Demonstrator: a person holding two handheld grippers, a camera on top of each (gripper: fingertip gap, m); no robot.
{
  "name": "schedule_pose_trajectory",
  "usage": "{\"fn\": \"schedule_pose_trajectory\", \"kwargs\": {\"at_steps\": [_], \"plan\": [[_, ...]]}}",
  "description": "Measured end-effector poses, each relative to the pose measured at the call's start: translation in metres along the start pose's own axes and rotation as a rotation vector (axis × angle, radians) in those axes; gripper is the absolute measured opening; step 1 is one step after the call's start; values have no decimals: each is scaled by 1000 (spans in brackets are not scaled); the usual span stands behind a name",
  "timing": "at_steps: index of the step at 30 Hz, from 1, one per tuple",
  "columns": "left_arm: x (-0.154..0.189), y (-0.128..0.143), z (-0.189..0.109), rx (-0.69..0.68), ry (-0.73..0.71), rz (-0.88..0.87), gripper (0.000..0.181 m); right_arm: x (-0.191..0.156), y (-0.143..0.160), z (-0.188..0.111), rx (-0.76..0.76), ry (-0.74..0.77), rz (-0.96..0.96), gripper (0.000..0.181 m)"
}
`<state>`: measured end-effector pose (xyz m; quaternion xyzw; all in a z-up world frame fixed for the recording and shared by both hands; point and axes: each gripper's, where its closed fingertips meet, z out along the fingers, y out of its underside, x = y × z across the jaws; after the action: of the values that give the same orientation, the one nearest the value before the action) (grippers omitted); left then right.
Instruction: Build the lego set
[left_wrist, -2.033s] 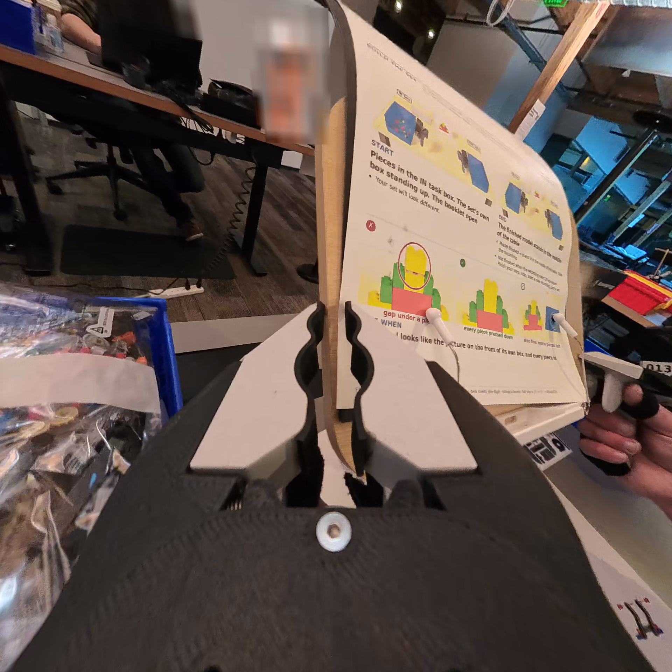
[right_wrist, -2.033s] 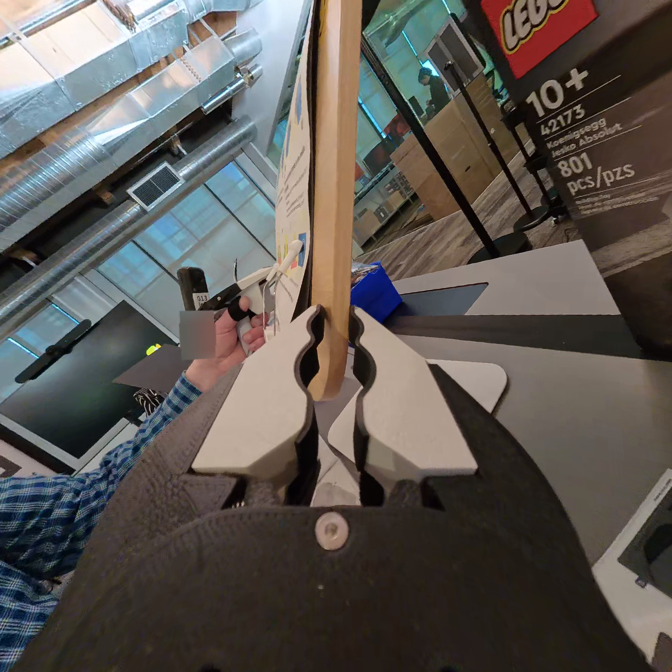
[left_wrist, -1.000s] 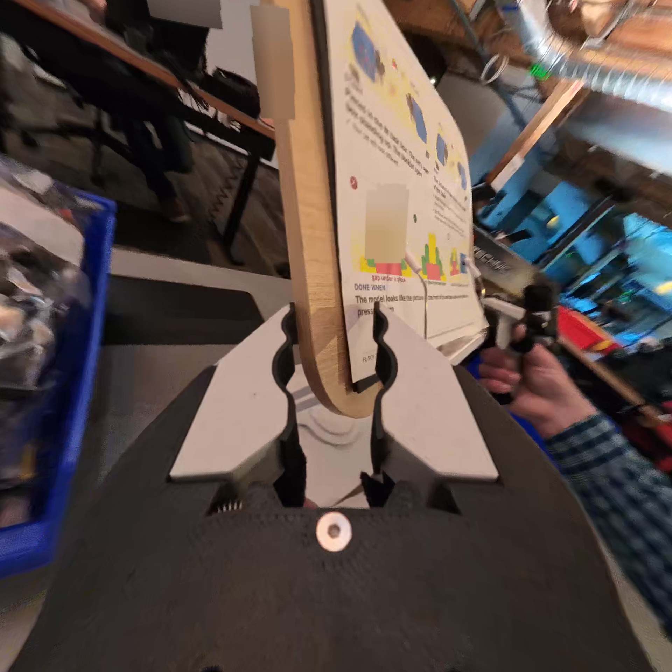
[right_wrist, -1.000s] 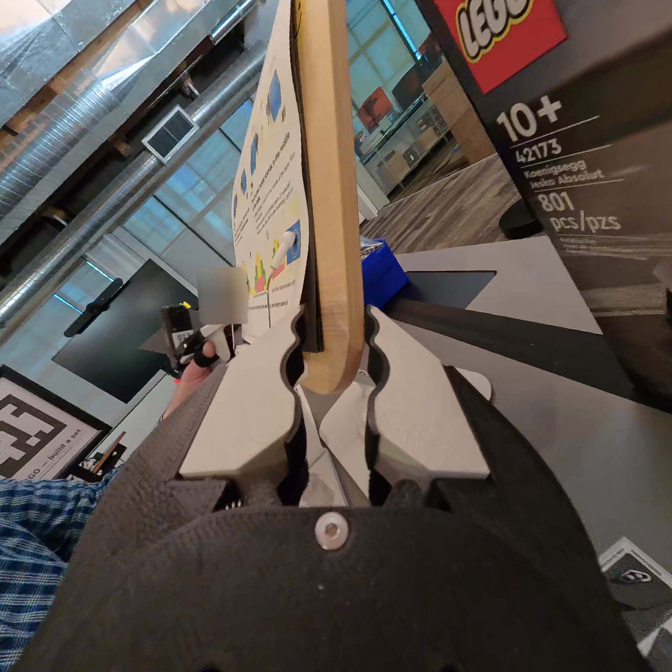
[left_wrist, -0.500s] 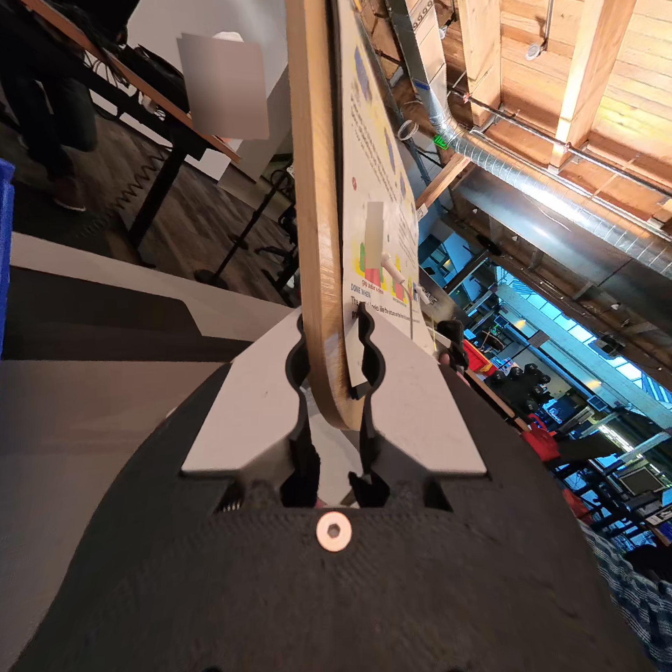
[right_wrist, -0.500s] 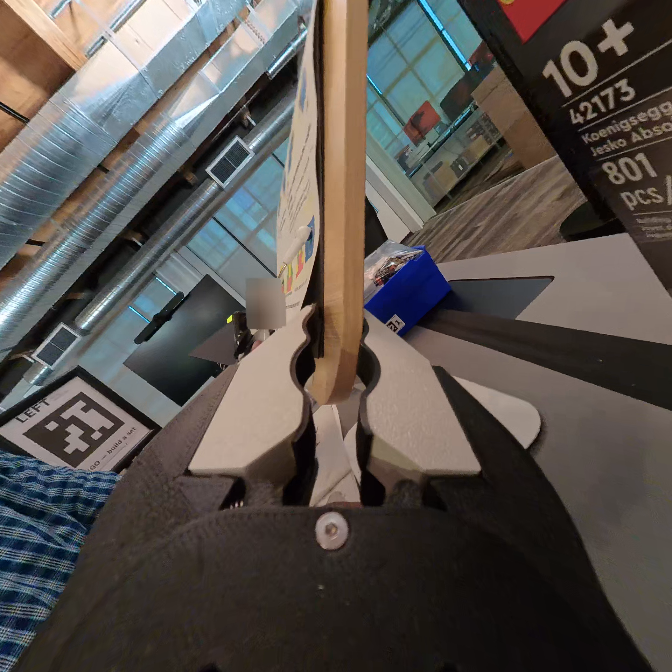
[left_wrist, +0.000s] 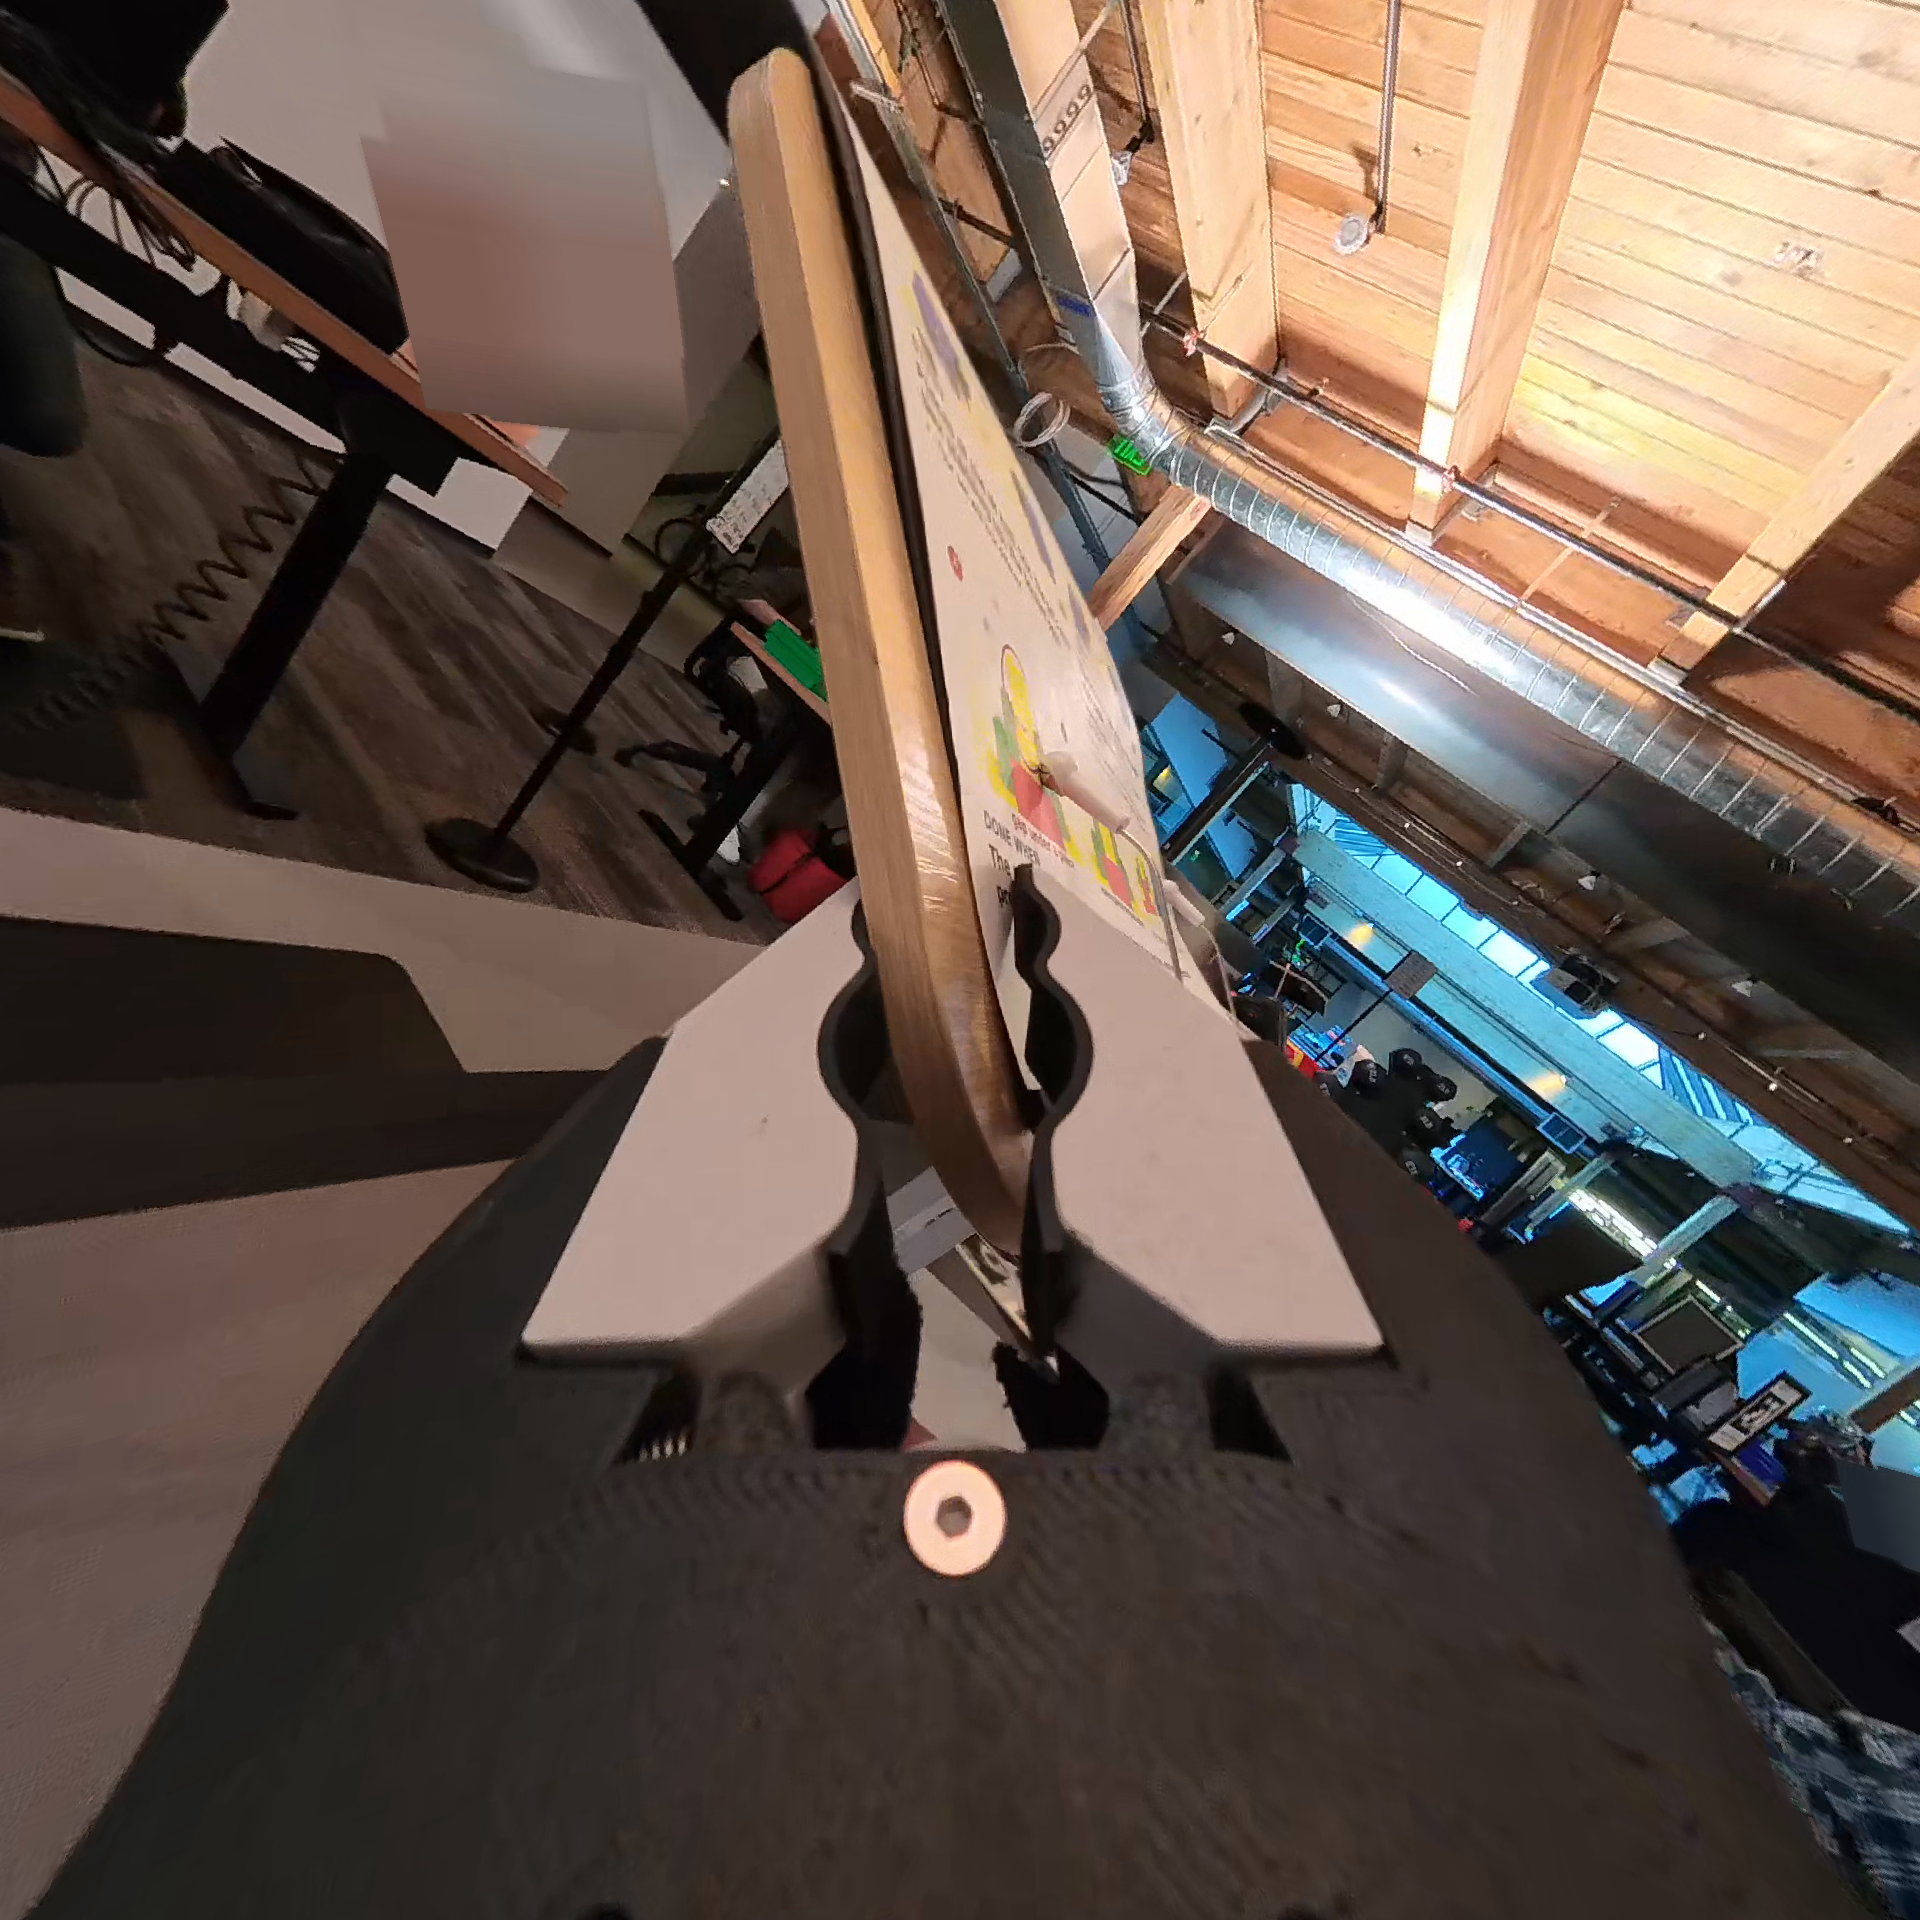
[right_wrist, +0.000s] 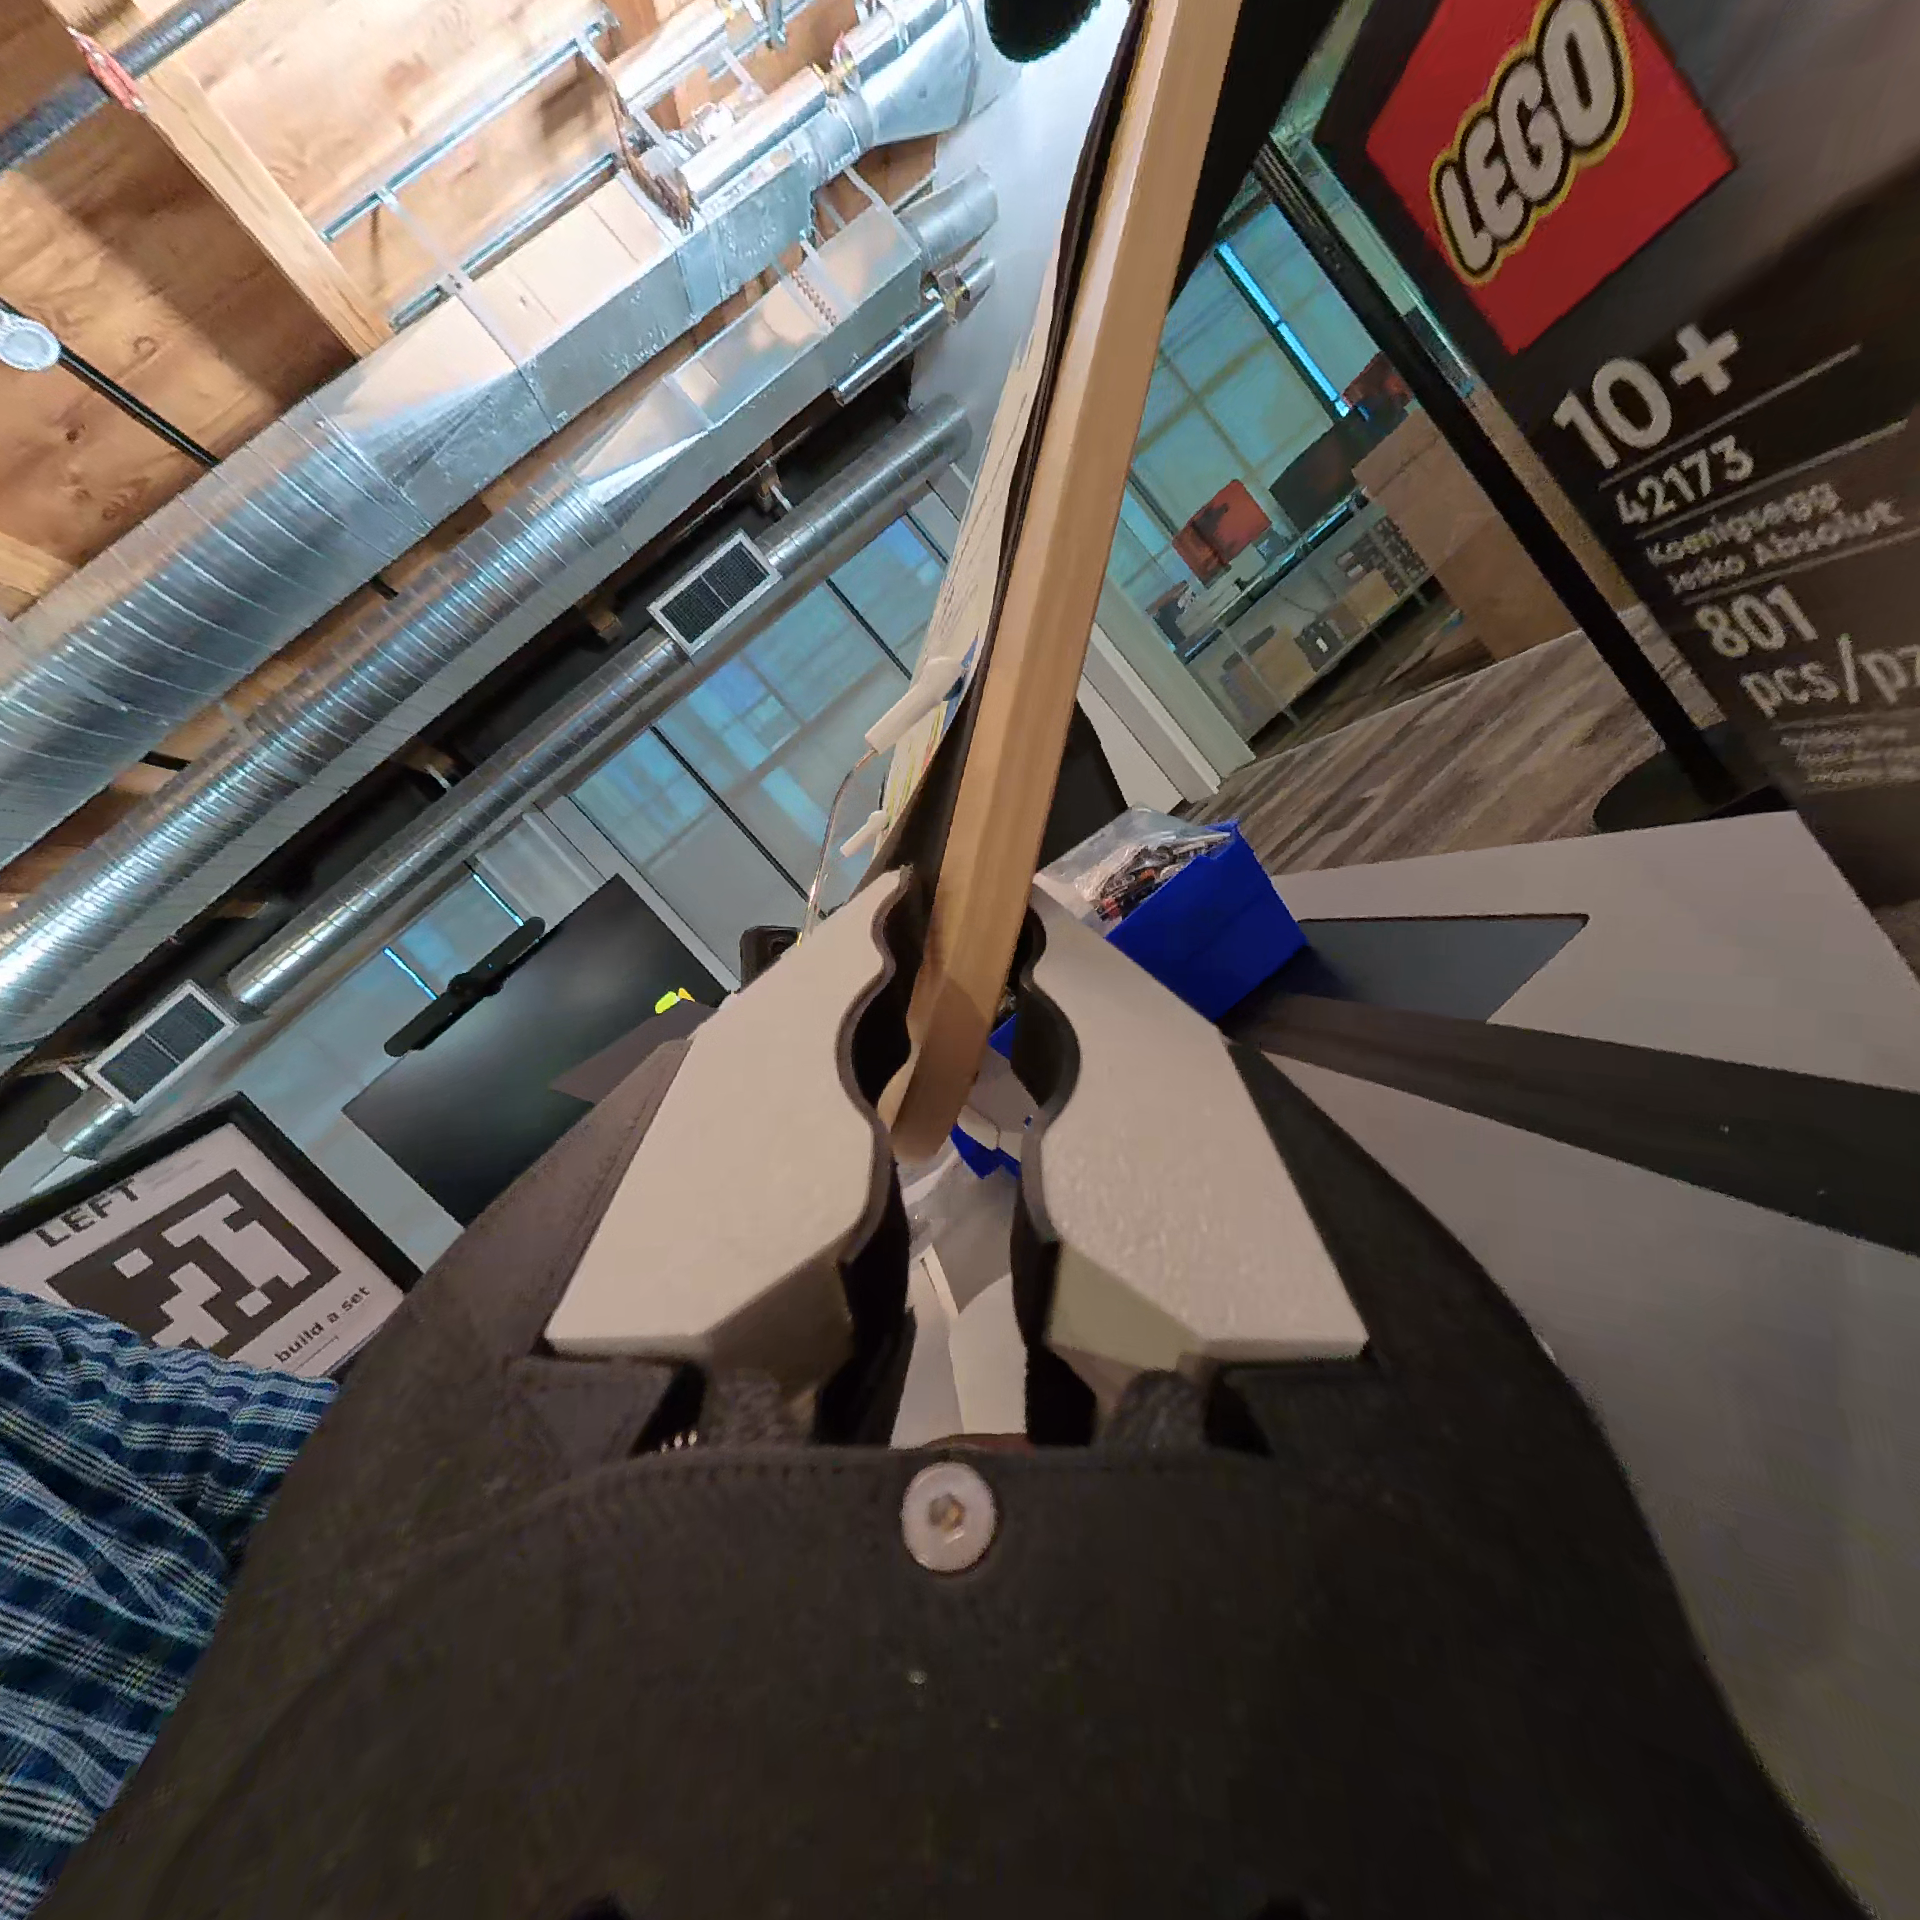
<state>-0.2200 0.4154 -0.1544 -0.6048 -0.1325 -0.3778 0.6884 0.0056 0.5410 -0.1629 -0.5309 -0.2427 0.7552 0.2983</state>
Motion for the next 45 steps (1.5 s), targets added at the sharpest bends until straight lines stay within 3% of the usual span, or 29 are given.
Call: {"fn": "schedule_pose_trajectory", "kwargs": {"at_steps": [1, 12, 16, 19, 22, 25, 28, 31, 34, 38, 41, 45], "plan": [[0, -2, 2, 2, 9, 15, 20, -1, -1, 0, 2, -3, -11, 12], [-2, 14, -17, 25, 46, 85, 19, 4, 19, -4, -31, -10, -4, 12], [1, 13, -23, 24, 25, 88, 47, 2, 24, -9, -60, 9, 10, 16], [8, 5, -33, 29, -10, 129, 68, 14, 25, -24, -95, 147, -6, 41], [11, 4, -57, 33, -87, 183, 85, 17, 24, -52, -102, 274, -57, 45], [16, 3, -92, 60, -183, 237, 91, 13, 35, -80, -156, 351, -95, 53], [33, 37, -111, -77, -231, 353, 89, 2, 65, -103, -325, 435, -204, 56], [39, 91, -119, -363, -255, 538, 90, -19, 114, -111, -549, 451, -296, 67], [43, 139, -117, -613, -179, 613, 91, -35, 166, -113, -767, 449, -415, 76], [19, 205, -119, -1025, -147, 660, 117, -56, 228, -101, -945, 421, -546, 84], [3, 232, -118, -1199, -126, 648, 117, -73, 263, -79, -989, 363, -607, 83], [-12, 244, -119, -1335, -101, 607, 102, -78, 307, -55, -1068, 320, -685, 79]]}}
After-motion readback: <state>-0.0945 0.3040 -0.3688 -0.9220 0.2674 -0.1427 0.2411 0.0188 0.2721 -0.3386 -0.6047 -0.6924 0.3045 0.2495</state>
